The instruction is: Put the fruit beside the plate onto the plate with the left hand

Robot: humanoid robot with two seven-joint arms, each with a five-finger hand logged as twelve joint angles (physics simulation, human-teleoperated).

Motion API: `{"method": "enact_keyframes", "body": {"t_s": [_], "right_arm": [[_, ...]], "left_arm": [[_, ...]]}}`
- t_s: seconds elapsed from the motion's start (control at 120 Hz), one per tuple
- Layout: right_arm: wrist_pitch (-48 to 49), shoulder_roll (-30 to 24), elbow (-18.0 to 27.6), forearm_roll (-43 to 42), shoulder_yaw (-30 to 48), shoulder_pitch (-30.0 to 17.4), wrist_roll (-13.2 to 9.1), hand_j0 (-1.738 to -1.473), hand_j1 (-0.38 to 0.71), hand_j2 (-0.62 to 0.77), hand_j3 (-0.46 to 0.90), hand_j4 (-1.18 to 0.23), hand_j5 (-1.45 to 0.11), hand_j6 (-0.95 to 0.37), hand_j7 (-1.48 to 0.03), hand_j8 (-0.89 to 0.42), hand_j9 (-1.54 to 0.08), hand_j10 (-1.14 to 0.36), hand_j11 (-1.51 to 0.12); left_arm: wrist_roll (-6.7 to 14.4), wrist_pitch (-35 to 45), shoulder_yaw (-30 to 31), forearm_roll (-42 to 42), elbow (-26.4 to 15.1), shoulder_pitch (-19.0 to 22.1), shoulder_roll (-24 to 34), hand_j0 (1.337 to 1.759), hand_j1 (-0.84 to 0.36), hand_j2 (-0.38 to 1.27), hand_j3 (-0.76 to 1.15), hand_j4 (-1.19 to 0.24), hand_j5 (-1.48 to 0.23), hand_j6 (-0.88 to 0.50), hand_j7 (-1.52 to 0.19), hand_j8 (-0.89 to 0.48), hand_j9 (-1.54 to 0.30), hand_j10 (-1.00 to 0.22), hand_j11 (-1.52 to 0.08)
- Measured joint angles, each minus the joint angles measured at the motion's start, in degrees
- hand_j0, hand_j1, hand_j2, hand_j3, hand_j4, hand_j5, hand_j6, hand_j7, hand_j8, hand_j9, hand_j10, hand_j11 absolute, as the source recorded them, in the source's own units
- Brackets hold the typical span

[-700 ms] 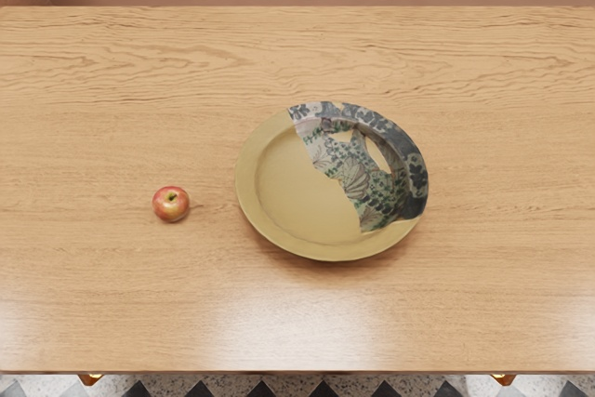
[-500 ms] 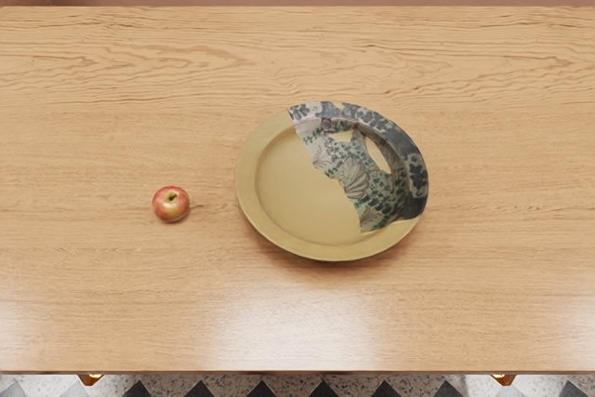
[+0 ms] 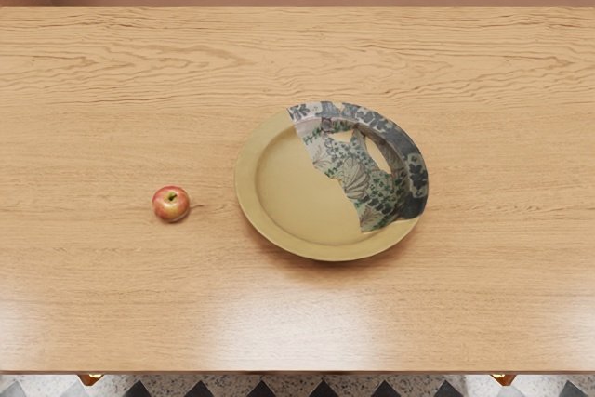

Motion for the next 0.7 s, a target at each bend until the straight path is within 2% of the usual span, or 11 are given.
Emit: {"method": "enact_keyframes", "body": {"t_s": [0.05, 0.108, 0.225, 0.375, 0.425, 0.483, 0.55, 0.608, 0.7], "right_arm": [[0.0, 0.0, 0.0, 0.0, 0.0, 0.0, 0.0, -1.656, -0.35, 0.0, 0.0, 0.0, 0.0, 0.0, 0.0, 0.0, 0.0, 0.0, 0.0], [0.01, 0.0, 0.0, 0.0, -0.01, -0.01, -0.01, -1.657, -0.35, 0.0, 0.0, 0.0, 0.0, 0.0, 0.0, 0.0, 0.0, 0.0, 0.0], [0.02, 0.0, 0.0, 0.0, 0.0, -0.01, 0.0, -1.657, -0.35, 0.0, 0.0, 0.0, 0.0, 0.0, 0.0, 0.0, 0.0, 0.0, 0.0], [0.0, 0.0, 0.0, 0.0, -0.02, -0.01, -0.01, -1.658, -0.35, 0.0, 0.0, 0.0, 0.0, 0.0, 0.0, 0.0, 0.0, 0.0, 0.0], [0.0, 0.0, 0.0, 0.0, -0.02, -0.01, 0.0, -1.658, -0.35, 0.0, 0.0, 0.0, 0.0, 0.0, 0.0, 0.0, 0.0, 0.0, 0.0], [0.03, 0.0, 0.0, 0.0, -0.01, 0.0, -0.01, -1.658, -0.35, 0.0, 0.0, 0.0, 0.0, 0.0, 0.0, 0.0, 0.0, 0.0, 0.0], [0.01, 0.0, 0.0, 0.0, -0.01, 0.0, 0.0, -1.658, -0.35, 0.0, 0.0, 0.0, 0.0, 0.0, 0.0, 0.0, 0.0, 0.0, 0.0], [0.02, 0.0, 0.0, 0.0, -0.02, -0.01, -0.02, -1.658, -0.35, 0.0, 0.0, 0.0, 0.0, 0.0, 0.0, 0.0, 0.0, 0.0, 0.0], [0.0, 0.0, 0.0, 0.0, -0.02, -0.01, -0.01, -1.658, -0.35, 0.0, 0.0, 0.0, 0.0, 0.0, 0.0, 0.0, 0.0, 0.0, 0.0]], "left_arm": [[0.0, -0.06, 1.21, 2.4, -6.58, -0.24, 0.73, 1.656, 0.32, 0.0, 0.0, -0.02, -0.03, -0.02, -0.03, -0.02, -0.03, -0.02, -0.03], [0.0, -0.08, 2.29, 4.26, -11.22, 0.25, -0.53, 1.657, 0.32, 0.01, 0.0, -0.02, -0.03, -0.02, -0.03, -0.02, -0.03, -0.02, -0.03], [0.0, -0.04, 3.22, 8.97, -15.87, -1.7, -6.86, 1.657, 0.33, 0.01, 0.0, -0.02, -0.03, -0.02, -0.03, -0.02, -0.03, -0.02, -0.03], [0.0, -0.11, 2.19, 15.33, -22.64, -2.66, -9.97, 1.658, 0.33, 0.01, 0.0, -0.02, -0.03, -0.02, -0.03, -0.02, -0.03, -0.02, -0.03], [0.0, -2.45, -0.31, 19.35, -23.7, -0.62, -10.45, 1.658, 0.33, 0.01, 0.0, -0.02, -0.03, -0.03, -0.03, -0.03, -0.03, -0.02, -0.03], [0.0, -9.17, -4.56, 23.85, -24.14, 3.32, -11.46, 1.658, 0.33, 0.01, 0.0, -0.03, -0.03, -0.03, -0.03, -0.03, -0.03, -0.02, -0.03], [0.0, -18.5, -13.26, 31.09, -23.82, 8.77, -15.7, 1.658, 0.33, 0.01, 0.0, -0.02, -0.03, -0.02, -0.03, -0.02, -0.03, -0.02, -0.03], [0.0, -23.54, -21.34, 36.72, -23.67, 11.44, -19.56, 1.658, 0.33, 0.01, 0.0, -0.02, -0.03, -0.03, -0.03, -0.02, -0.03, -0.02, -0.03], [0.0, -28.82, -32.29, 42.68, -24.47, 17.26, -20.71, 1.658, 0.33, 0.01, 0.0, -0.02, -0.03, -0.03, -0.03, -0.02, -0.03, -0.02, -0.03]]}}
